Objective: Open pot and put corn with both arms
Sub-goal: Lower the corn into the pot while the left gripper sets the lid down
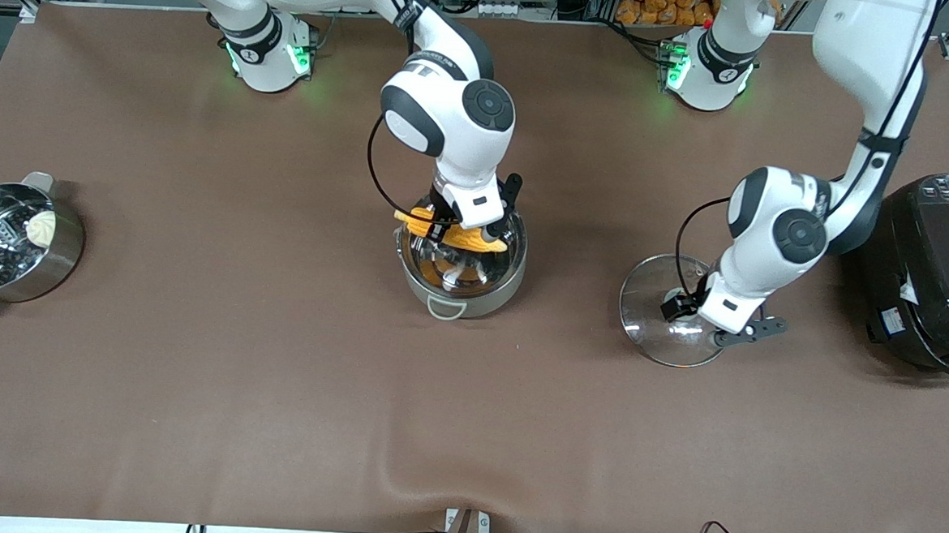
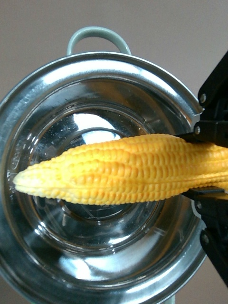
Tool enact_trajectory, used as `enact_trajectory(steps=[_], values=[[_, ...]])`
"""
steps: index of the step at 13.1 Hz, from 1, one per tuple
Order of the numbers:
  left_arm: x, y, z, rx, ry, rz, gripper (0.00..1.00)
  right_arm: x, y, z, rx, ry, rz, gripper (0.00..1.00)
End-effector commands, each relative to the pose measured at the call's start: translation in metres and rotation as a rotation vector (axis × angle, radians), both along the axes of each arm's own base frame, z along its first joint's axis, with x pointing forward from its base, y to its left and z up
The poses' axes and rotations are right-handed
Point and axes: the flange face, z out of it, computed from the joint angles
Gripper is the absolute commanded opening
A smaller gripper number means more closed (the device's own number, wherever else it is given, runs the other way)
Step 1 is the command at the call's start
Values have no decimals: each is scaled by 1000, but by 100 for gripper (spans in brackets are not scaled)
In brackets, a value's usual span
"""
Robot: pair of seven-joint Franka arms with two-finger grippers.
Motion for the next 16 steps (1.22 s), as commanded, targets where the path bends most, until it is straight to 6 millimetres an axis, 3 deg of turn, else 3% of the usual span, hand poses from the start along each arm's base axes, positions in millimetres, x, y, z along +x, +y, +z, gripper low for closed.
enact_trajectory(steps=[1, 3, 4, 5, 6, 9, 11, 12, 16], values=[[-2, 0, 77, 9, -47, -11, 100, -2, 9, -6, -21, -37, -25, 30], [-2, 11, 130, 21, -73, 8, 100, -10, 17, -13, -44, -69, -24, 33], [-5, 13, 151, 23, -95, 11, 100, -11, 18, -14, -44, -76, -47, 54], [-5, 24, 175, 25, -121, 27, 100, -11, 18, -14, -43, -79, -59, 100], [-6, 39, 200, 31, -136, 46, 100, -10, 18, -11, -41, -84, -59, 100], [-13, 44, 249, 41, -91, 23, 100, -5, 15, 2, -23, -86, -82, 100], [-19, 49, 282, 51, -51, -6, 100, 10, -2, 22, -28, -91, -127, 100], [-22, 52, 287, 57, -31, -27, 100, 16, -18, 39, -49, -86, -162, 100], [-34, 64, 307, 72, -31, -116, 100, 66, -120, 101, -51, -12, -329, 100]])
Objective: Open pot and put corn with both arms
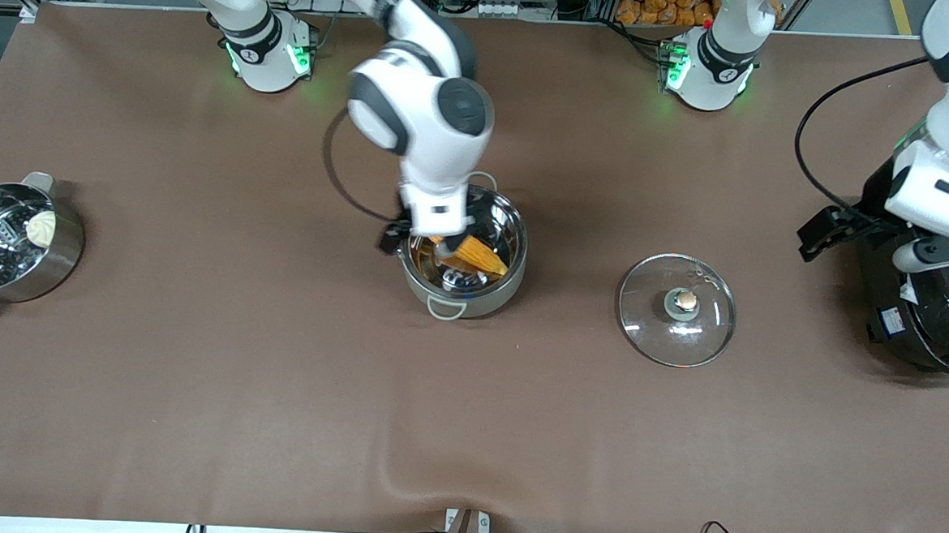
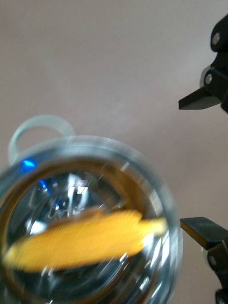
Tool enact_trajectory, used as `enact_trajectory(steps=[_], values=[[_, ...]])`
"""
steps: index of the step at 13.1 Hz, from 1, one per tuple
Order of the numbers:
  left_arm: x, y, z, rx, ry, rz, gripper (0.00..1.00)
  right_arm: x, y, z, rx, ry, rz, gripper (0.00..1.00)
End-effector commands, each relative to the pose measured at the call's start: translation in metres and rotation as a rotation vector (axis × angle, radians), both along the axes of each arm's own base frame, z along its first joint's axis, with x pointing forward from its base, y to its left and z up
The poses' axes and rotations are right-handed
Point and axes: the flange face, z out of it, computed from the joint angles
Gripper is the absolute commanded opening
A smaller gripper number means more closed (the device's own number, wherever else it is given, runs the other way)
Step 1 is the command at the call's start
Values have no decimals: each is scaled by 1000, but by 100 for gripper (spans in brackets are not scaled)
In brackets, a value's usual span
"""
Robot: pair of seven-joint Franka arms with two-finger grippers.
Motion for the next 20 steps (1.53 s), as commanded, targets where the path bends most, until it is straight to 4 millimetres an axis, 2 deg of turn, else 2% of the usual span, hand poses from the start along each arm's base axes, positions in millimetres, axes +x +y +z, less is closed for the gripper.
enact_trajectory(steps=[1, 2, 3, 4, 7, 8, 9, 11, 14, 15, 17, 20], values=[[-7, 3, 11, -6, 16, -58, 100, 24, -70, 34, -2, 41, -55, 100], [-6, 4, 19, -6, 24, -55, 100, 33, -97, 32, -17, 75, -46, 100], [-5, 4, 31, -7, 25, -55, 100, 47, -138, 30, -14, 97, -74, 100], [-3, 4, 32, -7, 47, -55, 100, 54, -167, 35, 0, 104, -126, 100], [-4, 4, 34, -6, 56, -57, 100, 58, -242, 52, 135, 135, -323, 100], [-4, 4, 39, -7, 55, -56, 100, 55, -260, 57, 174, 121, -381, 100], [-4, 4, 45, -9, 58, -55, 100, 48, -271, 63, 178, 84, -423, 100], [-3, 0, 40, -51, 97, -56, 100, 29, -292, 79, 182, -15, -513, 100], [-4, -2, 37, -49, 113, -95, 100, 20, -305, 120, 199, -115, -621, 100], [-4, -2, 36, -48, 116, -126, 100, 18, -315, 131, 207, -135, -641, 100], [-4, -1, 33, -37, 124, -174, 100, 14, -348, 155, 241, -134, -710, 100], [-4, 3, 30, -31, 135, -197, 100, 2, -377, 178, 272, -99, -797, 100]])
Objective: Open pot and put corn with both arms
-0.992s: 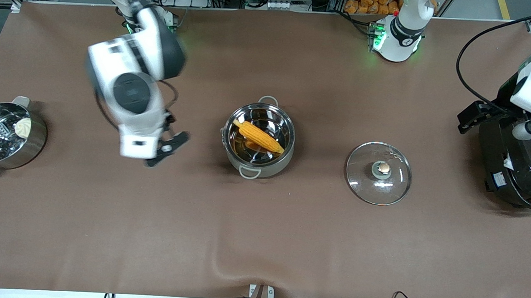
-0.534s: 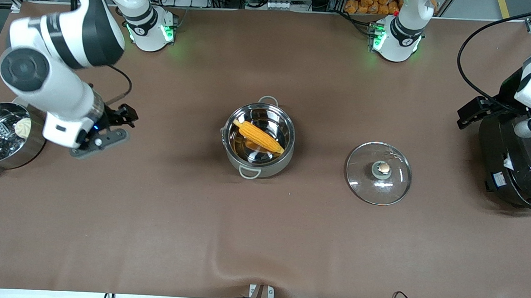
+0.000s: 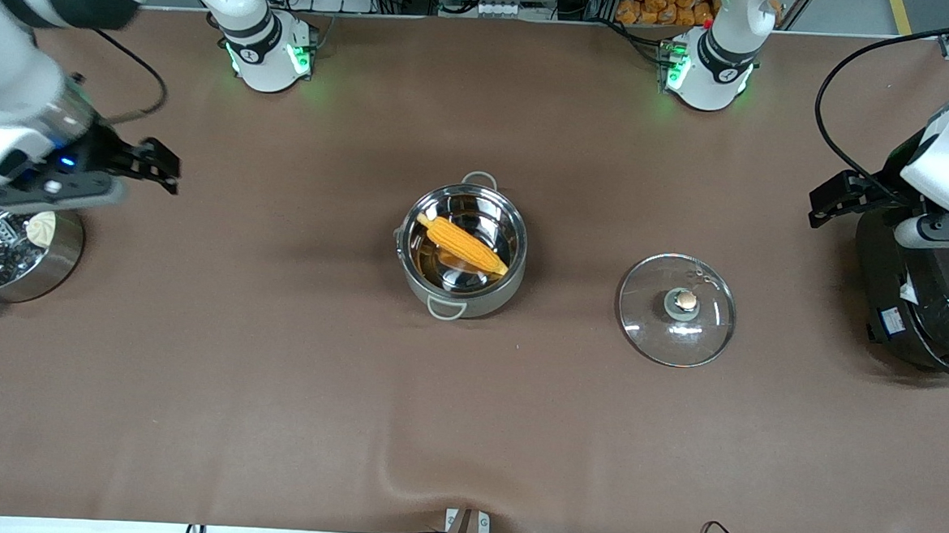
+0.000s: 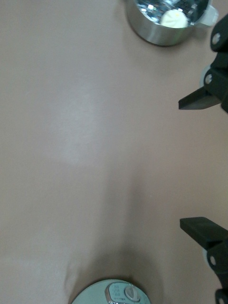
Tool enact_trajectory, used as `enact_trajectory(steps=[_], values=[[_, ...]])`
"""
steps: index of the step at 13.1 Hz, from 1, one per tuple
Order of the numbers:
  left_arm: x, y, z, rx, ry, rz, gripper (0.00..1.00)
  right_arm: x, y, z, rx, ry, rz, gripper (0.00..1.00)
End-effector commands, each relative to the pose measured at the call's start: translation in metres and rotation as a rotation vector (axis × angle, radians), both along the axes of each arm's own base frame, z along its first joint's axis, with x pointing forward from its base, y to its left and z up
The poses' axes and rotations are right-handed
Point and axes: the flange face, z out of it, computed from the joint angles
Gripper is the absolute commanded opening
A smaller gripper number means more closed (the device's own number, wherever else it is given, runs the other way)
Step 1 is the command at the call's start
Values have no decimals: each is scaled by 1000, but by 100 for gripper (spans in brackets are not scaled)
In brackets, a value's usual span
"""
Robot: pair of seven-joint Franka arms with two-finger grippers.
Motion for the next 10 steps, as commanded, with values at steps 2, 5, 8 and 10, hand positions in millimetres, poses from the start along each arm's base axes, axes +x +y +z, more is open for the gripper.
enact_trajectory(steps=[2, 5, 8, 10], values=[[0, 6, 4, -4, 15, -22, 100, -10, -35, 30, 47, -23, -85, 100], [-1, 7, 3, -3, 24, -20, 100, -15, -70, 44, 85, -7, -158, 100], [-1, 8, 3, -2, 30, -20, 100, -16, -82, 44, 93, 0, -226, 100], [-1, 7, 3, -2, 30, -21, 100, -16, -82, 49, 105, -12, -228, 100]])
